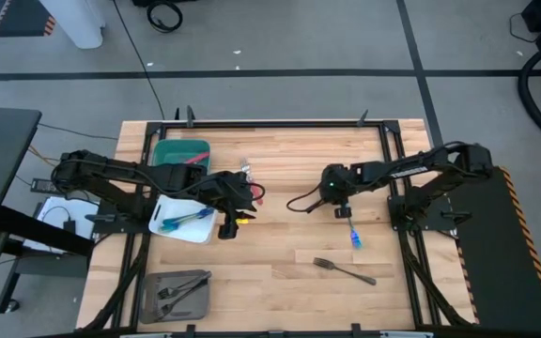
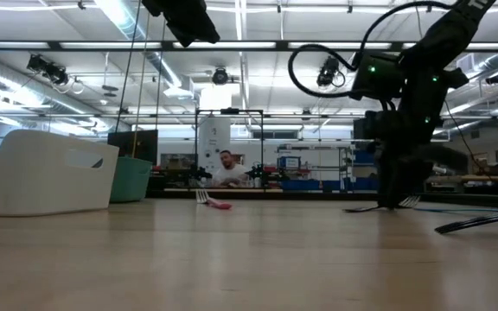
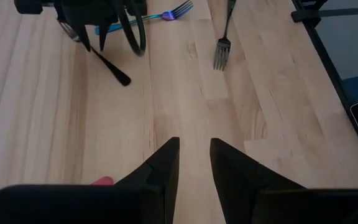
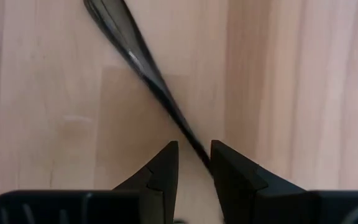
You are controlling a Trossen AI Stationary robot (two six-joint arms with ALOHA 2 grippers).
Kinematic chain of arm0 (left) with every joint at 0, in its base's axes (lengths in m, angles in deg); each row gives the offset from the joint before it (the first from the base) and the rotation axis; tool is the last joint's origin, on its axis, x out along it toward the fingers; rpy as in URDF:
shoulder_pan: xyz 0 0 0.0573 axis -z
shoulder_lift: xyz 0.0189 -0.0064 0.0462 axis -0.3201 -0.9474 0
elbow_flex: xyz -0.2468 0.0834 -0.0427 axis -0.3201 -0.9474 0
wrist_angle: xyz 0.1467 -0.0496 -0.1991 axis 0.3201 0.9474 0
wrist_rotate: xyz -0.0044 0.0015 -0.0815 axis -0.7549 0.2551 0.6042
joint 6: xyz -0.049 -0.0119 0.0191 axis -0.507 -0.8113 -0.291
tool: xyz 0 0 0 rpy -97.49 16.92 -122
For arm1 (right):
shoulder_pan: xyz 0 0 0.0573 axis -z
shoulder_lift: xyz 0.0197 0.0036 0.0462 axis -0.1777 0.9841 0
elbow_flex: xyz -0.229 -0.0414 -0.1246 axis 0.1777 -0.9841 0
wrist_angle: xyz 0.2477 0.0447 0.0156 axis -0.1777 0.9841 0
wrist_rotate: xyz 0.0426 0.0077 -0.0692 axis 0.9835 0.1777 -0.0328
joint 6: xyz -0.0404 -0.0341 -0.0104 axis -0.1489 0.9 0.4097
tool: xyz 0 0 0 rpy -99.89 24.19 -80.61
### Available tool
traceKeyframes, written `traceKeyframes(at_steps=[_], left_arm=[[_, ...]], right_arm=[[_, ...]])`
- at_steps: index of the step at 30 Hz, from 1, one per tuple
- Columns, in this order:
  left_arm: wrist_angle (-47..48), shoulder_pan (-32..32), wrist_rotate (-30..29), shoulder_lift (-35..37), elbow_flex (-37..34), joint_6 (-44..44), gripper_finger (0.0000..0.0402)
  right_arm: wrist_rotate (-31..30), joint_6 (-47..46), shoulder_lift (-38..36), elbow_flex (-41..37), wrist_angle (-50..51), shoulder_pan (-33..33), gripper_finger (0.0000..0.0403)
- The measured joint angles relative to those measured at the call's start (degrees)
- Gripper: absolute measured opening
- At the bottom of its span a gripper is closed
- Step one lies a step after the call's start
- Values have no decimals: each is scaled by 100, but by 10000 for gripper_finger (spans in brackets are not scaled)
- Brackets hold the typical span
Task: Sort silverware by color (type)
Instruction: Put the black fork into the black bin
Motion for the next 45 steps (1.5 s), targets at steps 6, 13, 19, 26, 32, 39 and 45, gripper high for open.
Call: traceKeyframes(at_steps=[6, 13, 19, 26, 32, 39, 45], left_arm=[[1, 0, -2, 0, -1, -7, 100], [-2, 1, -1, 0, 1, 2, 100], [-61, 2, -1, 0, -1, -1, 100], [-71, 1, -1, 1, 0, 72, 100], [-80, 2, -2, 2, -2, 211, 100], [-78, 2, 0, 9, 1, 198, 100], [-78, 2, 0, 9, 1, 195, 100]], right_arm=[[-299, 144, 308, 28, -80, -11, 103], [-162, -328, 337, 5, -408, 2, 98], [-266, -818, 343, 14, -387, 68, 57], [-327, -1131, 346, 9, -480, 144, 10], [-604, -1197, 351, -6, -709, 195, 6], [-654, -1264, 210, -13, -813, 235, 5], [-649, -1283, -319, -13, -806, 227, 4]])
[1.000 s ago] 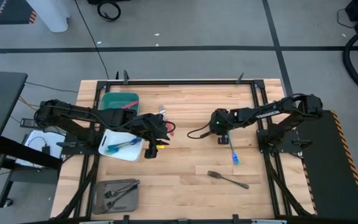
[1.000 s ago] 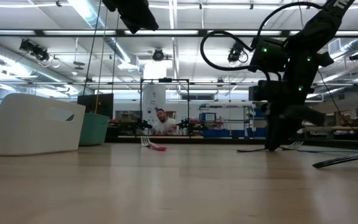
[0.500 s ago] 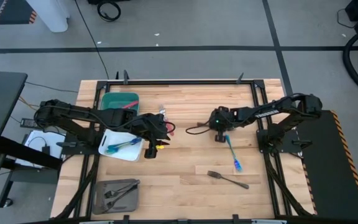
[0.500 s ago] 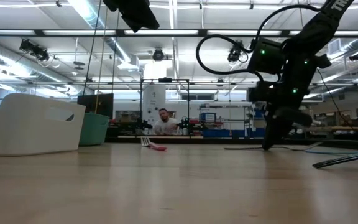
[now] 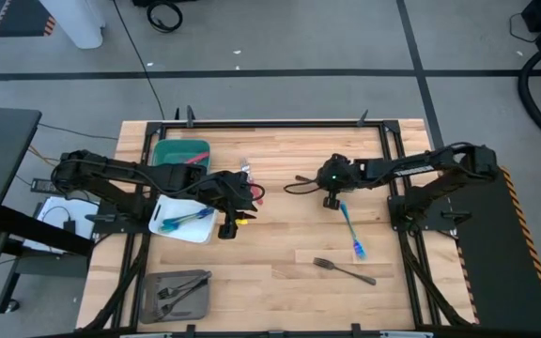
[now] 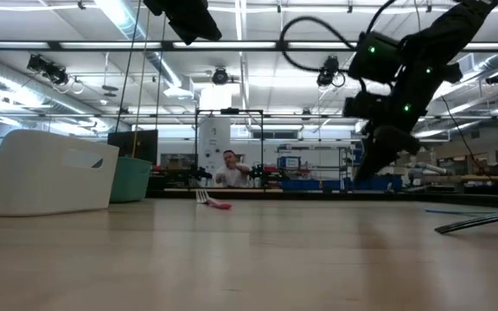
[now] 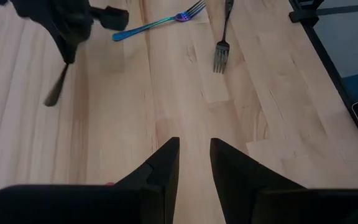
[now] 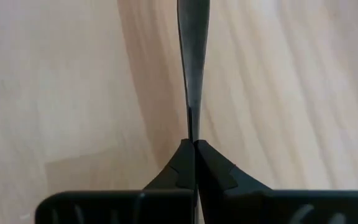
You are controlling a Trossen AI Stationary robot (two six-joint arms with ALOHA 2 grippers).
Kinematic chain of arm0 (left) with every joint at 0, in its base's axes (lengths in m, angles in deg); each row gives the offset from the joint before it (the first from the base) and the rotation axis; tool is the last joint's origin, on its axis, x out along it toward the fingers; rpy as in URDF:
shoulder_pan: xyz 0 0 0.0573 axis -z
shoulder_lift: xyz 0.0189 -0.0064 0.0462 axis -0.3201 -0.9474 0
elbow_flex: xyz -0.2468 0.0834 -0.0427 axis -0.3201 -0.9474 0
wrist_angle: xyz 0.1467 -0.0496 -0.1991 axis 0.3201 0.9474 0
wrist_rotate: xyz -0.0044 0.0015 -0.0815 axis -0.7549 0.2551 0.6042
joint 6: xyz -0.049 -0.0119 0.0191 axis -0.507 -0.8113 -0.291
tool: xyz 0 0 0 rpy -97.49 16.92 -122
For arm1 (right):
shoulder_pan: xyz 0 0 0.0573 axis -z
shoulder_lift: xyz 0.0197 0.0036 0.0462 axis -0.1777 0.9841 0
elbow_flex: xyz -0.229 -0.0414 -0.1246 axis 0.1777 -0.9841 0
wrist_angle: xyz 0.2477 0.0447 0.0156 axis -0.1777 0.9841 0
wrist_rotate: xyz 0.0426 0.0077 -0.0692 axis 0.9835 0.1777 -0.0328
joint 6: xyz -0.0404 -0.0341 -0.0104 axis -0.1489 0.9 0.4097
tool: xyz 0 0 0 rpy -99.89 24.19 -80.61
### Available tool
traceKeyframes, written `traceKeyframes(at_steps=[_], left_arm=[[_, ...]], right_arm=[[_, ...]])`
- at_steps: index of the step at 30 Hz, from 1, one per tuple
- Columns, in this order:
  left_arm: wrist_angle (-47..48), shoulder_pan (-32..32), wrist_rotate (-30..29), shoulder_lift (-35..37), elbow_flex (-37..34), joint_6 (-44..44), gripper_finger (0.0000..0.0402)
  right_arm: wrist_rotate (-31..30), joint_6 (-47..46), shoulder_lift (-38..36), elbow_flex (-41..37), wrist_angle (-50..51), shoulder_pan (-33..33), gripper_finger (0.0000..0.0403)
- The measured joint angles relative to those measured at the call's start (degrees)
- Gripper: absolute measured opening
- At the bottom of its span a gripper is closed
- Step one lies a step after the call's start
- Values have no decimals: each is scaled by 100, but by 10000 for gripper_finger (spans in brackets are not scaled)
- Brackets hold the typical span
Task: Sort silverware by color (type)
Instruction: Put the black fork into the black bin
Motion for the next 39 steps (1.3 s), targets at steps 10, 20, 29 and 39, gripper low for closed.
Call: traceKeyframes(at_steps=[10, 20, 29, 39], left_arm=[[-29, -6, -773, -65, -1, -254, 100], [-1269, -140, -1343, -631, -4, -714, 100], [-2791, -681, -2854, -1067, -4, -732, 100], [-3500, -1107, -2106, -1060, -2, -1187, 100]], right_arm=[[175, -155, -1374, 3, -200, -145, 5], [-86, 149, -2200, 17, -1662, -777, 6], [-2122, 1226, -2035, 18, -2496, -1158, 6], [-3121, 1664, -1400, 13, -3429, -1455, 7]])
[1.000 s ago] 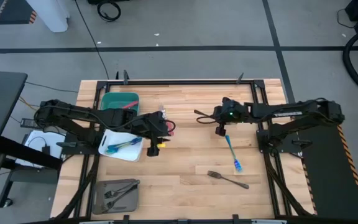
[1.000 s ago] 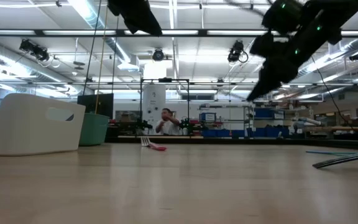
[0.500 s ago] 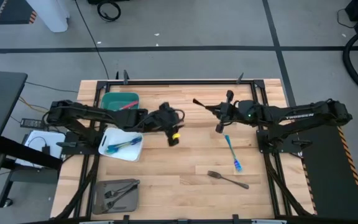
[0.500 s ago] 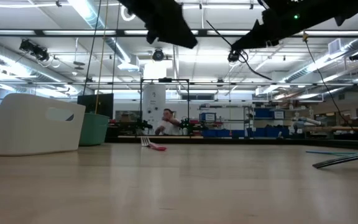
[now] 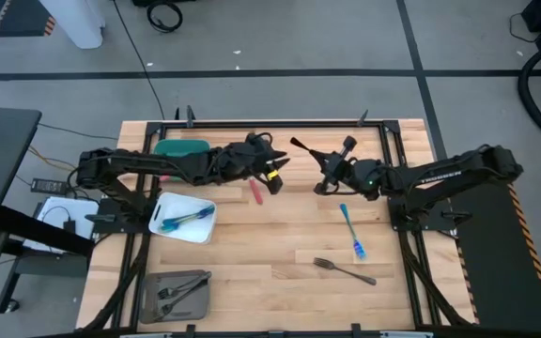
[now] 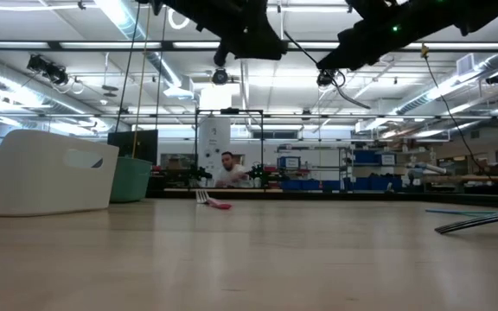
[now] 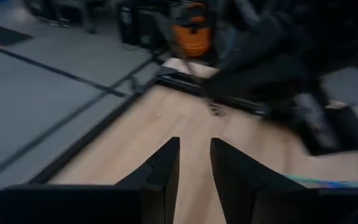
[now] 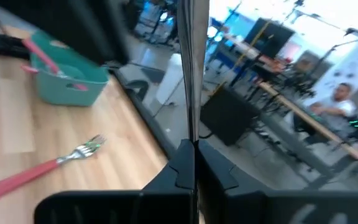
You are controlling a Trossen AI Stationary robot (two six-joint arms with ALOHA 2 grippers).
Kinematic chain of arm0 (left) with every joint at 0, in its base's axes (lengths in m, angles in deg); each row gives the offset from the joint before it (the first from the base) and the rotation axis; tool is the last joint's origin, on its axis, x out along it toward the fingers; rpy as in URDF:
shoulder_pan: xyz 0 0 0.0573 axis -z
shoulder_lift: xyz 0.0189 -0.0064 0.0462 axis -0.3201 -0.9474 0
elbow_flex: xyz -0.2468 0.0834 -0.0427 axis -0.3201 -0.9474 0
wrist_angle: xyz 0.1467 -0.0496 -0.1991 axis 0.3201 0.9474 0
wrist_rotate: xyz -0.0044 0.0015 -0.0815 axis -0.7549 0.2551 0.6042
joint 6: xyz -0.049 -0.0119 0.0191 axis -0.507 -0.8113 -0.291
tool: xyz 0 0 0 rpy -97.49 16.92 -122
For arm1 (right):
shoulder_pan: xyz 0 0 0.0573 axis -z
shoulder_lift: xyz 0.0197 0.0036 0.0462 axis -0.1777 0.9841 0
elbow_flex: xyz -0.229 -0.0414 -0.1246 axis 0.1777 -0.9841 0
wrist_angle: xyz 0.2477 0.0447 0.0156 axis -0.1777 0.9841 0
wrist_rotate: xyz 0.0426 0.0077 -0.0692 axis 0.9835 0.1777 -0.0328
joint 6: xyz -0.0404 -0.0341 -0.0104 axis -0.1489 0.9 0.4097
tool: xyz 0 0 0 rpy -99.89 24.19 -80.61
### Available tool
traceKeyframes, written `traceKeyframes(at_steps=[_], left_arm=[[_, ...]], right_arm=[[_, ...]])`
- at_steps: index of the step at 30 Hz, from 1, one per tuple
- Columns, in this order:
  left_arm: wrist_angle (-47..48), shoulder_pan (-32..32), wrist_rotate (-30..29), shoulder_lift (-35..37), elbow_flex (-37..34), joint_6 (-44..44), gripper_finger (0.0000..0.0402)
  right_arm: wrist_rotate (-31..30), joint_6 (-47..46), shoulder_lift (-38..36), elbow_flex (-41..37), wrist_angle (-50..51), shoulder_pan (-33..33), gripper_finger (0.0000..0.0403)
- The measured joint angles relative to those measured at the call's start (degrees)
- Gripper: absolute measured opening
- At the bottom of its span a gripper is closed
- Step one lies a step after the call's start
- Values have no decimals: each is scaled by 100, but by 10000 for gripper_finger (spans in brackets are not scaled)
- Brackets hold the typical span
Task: Sort silverware by color (type)
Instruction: Put the black fork into the black bin
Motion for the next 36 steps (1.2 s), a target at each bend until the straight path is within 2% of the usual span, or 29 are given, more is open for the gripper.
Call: traceKeyframes(at_steps=[3, 17, 25, 36], left_arm=[[-113, -25, 313, 0, 0, -134, 100], [-1089, -6, 331, 0, 0, -320, 100], [-1348, -25, 316, 0, 0, -426, 100], [-1570, -122, 253, 0, 0, -423, 100]], right_arm=[[-181, 198, 102, 4, -499, -107, 7], [-140, 495, 267, 6, -1435, -371, 7], [-236, 820, 483, 2, -1794, -368, 7], [-81, 809, 484, 2, -1822, -371, 7]])
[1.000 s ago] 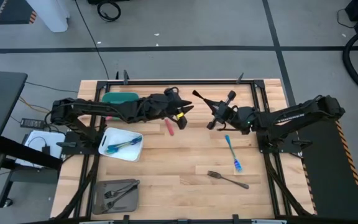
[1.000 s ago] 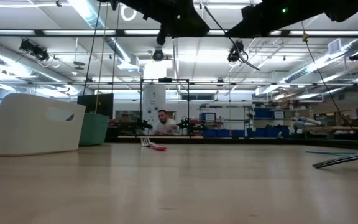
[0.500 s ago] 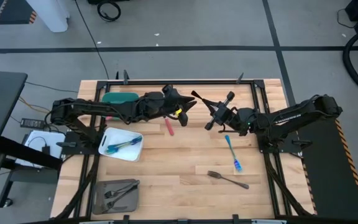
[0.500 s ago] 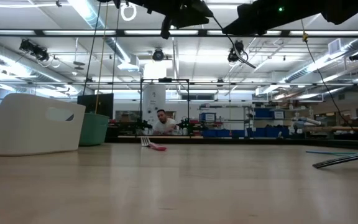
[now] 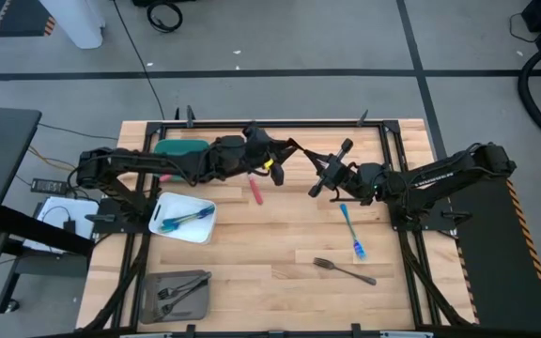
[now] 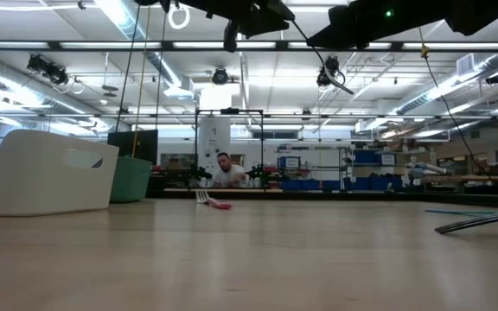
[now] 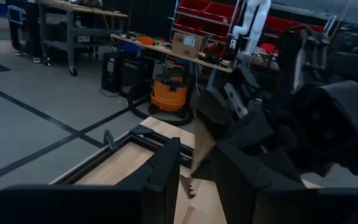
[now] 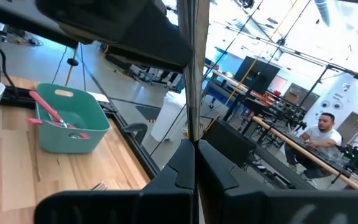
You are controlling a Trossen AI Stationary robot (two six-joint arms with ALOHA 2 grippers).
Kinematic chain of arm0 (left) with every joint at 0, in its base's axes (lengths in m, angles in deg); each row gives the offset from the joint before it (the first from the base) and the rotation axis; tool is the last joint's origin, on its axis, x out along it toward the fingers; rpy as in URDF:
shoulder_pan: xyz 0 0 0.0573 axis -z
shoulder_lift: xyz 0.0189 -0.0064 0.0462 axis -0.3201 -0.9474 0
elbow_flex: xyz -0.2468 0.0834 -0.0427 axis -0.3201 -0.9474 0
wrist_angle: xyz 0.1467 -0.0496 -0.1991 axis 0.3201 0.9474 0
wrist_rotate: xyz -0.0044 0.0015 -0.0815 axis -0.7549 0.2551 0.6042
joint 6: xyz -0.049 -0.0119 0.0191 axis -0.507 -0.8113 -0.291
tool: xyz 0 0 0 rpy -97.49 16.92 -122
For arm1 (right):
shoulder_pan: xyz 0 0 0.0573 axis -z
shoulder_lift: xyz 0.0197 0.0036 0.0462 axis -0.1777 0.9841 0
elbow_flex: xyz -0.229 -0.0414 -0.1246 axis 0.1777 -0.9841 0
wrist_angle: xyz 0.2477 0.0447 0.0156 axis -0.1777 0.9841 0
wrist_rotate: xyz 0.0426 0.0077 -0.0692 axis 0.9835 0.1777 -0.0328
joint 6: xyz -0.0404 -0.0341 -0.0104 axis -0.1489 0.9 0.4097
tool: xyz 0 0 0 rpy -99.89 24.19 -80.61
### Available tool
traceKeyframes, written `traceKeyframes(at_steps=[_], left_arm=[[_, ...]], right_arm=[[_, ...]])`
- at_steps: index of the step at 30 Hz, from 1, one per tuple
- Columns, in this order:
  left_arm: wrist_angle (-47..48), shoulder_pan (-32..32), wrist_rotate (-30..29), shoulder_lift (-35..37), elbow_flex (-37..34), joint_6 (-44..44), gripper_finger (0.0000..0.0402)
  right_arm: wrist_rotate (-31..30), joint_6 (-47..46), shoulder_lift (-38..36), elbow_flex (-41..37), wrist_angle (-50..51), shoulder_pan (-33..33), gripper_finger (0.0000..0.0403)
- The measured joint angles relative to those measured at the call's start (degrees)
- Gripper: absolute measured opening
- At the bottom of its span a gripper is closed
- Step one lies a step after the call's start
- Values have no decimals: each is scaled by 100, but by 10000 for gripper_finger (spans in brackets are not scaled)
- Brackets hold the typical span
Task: Sort silverware by color (type)
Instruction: Put the black fork into the black bin
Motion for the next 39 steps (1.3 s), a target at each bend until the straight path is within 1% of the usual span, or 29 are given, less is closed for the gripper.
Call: traceKeyframes(at_steps=[7, 11, 14, 17, 19, 21, 28, 30, 32, 36, 39], left_arm=[[-164, -160, 34, 4, 0, 9, 99], [-118, -180, 19, 5, 0, 156, 89], [-32, -177, 17, 9, 2, 164, 71], [-27, -177, 19, 9, 2, 232, 46], [-15, -172, 16, 9, 2, 384, 25], [27, -175, -8, 7, 2, 497, 14], [177, -170, 8, 7, 2, 522, 16], [264, -168, 203, 7, 2, 519, 16], [363, -141, 534, 7, 2, 509, 16], [508, 12, 1338, 95, 2, 582, 16], [926, 144, 1966, 236, 112, 636, 19]], right_arm=[[131, 22, 128, 2, -112, 6, 7], [131, 51, 181, 2, -183, 31, 7], [114, 61, 181, 2, -176, 31, 7], [129, 63, 181, 0, -187, 31, 7], [132, 61, 181, 0, -202, 31, 7], [159, 61, 175, 2, -233, 26, 7], [304, 61, 175, 2, -226, 17, 14], [271, 61, 175, 2, -250, 15, 20], [99, 61, 175, 2, -313, 9, 26], [-288, 61, 164, 2, -344, -1, 34], [-529, 61, 155, 2, -346, -4, 36]])
